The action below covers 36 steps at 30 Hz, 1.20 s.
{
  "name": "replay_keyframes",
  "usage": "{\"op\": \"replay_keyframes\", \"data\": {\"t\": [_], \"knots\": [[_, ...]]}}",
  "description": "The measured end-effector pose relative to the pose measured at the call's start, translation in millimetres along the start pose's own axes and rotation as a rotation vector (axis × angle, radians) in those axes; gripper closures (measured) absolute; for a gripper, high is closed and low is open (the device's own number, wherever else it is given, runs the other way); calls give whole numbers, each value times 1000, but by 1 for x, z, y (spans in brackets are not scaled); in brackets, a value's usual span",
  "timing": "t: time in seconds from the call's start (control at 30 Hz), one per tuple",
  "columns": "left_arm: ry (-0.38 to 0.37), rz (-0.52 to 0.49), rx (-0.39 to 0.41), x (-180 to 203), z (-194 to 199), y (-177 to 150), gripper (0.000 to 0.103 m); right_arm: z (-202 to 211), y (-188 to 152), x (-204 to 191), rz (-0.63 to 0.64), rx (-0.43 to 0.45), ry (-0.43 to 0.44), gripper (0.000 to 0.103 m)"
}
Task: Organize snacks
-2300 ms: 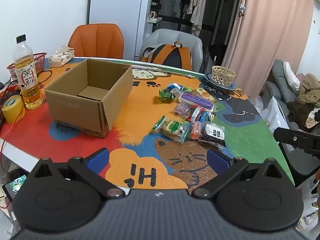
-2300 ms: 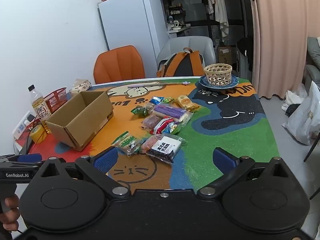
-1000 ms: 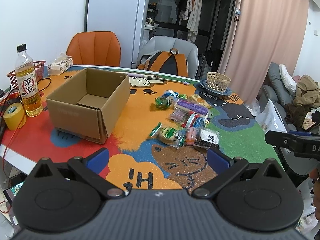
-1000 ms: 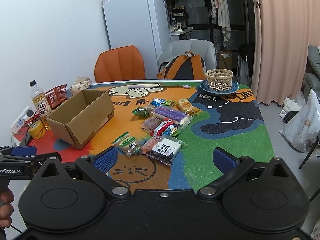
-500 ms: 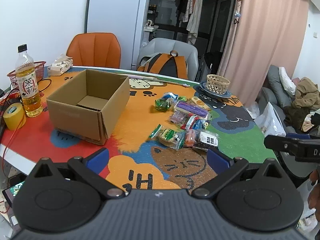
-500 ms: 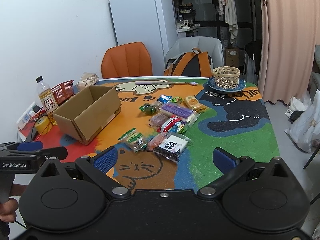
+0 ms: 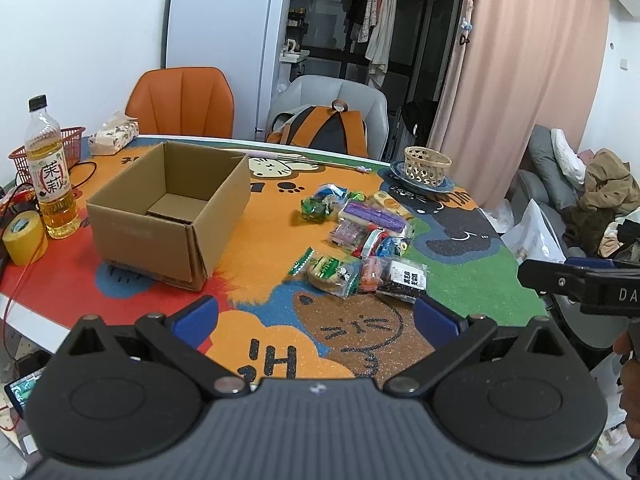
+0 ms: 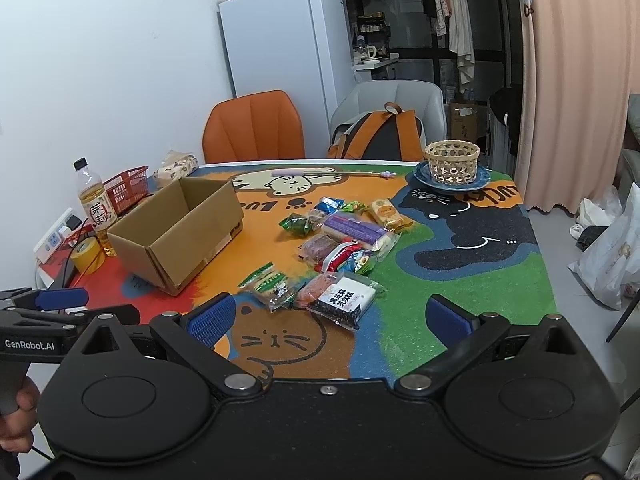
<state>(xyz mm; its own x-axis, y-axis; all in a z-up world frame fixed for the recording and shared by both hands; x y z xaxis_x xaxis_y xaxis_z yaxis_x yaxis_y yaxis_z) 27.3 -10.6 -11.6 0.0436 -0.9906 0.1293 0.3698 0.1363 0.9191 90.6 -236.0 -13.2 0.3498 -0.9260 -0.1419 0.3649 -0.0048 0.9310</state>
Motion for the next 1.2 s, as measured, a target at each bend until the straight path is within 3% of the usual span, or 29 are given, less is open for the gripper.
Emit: {"op": "replay_keyframes", "data": {"t": [0.93,1.2], "knots": [[-22,0,5,2,-5,-5,0,-5,-5,3,-3,-1,-5,0],[-37,83,35,-7,-19,-10,0,-19,-19,11,-39,-29,9,0]]}}
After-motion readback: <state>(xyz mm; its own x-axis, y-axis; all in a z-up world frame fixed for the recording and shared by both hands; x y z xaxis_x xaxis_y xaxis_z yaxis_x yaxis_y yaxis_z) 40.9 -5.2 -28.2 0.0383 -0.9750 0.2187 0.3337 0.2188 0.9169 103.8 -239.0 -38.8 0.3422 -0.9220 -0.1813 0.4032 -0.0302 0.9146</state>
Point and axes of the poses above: each gripper's, at about its wrist camera, not at the fingertips, and z roughly against the way its jaws point, x to its right, y to its top, the point moved 5 cm from there along -z, roughly the way its jaws point, and after that the axes turned 13 degrees about x, right-handed, at the moved point
